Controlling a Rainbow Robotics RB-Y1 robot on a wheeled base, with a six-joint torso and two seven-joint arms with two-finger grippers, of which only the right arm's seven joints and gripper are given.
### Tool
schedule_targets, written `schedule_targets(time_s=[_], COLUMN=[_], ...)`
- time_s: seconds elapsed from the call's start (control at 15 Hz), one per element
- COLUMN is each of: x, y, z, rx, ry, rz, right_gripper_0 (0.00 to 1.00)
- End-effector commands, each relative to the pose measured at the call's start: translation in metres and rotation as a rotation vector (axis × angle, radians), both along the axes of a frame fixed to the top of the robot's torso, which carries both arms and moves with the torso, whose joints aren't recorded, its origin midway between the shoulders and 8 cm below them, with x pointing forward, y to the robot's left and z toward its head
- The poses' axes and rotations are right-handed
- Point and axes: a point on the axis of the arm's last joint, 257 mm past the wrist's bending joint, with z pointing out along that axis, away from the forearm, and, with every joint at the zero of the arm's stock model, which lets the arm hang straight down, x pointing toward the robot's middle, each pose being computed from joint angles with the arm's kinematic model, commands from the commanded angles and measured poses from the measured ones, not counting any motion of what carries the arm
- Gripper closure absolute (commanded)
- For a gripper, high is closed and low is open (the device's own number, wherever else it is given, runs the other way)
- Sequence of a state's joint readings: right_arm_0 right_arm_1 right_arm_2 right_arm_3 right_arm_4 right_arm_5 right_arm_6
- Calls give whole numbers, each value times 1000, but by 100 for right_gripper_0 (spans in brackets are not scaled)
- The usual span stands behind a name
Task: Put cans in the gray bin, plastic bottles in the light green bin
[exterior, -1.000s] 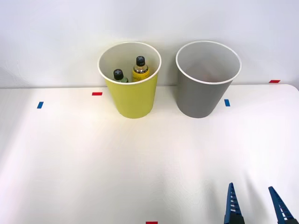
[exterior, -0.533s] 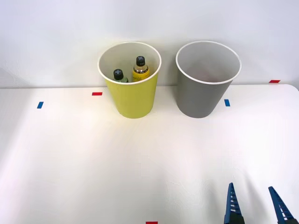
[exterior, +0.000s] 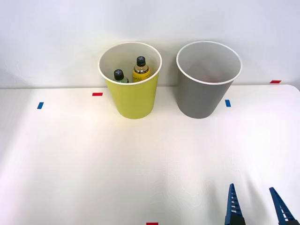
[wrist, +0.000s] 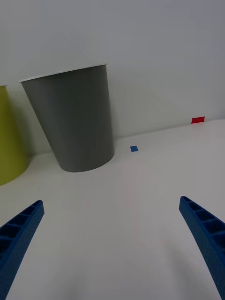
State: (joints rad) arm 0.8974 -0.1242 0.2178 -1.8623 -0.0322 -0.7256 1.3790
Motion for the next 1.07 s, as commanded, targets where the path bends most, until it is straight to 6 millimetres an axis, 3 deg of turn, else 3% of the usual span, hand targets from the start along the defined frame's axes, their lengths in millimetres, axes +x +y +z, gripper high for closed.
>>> schedule_targets(time_s=[0.07,1.07], x=[0,0], y=[0,0], z=[0,0], rx=[0,0], ry=[0,0], rz=[0,0], right_gripper_0=[0,0])
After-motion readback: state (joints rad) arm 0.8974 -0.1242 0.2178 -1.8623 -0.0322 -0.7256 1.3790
